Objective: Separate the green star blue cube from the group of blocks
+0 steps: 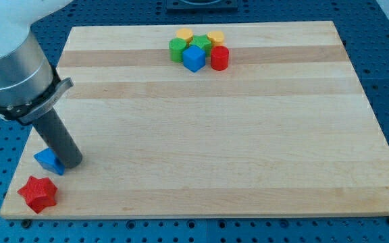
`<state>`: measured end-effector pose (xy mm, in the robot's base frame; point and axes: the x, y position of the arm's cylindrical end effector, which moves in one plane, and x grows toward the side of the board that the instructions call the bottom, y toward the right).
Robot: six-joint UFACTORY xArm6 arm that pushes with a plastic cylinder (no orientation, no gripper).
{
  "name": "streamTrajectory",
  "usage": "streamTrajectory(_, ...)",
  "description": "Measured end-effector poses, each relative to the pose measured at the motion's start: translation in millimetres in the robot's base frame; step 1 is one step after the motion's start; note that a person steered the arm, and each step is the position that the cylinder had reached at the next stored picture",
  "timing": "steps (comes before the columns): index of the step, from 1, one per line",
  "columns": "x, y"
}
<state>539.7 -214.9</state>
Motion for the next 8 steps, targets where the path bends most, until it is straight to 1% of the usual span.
streamTrajectory(2, 0.0, -13.5)
streamTrajectory(3, -0.5, 64.8)
streamTrajectory(4, -34.4, 164.8)
streamTrajectory(5, -88.0, 251.2)
streamTrajectory(6, -183.8, 298.3)
streamTrajectory(7, -290.3, 302.5)
streamTrajectory(8, -314.5, 294.9)
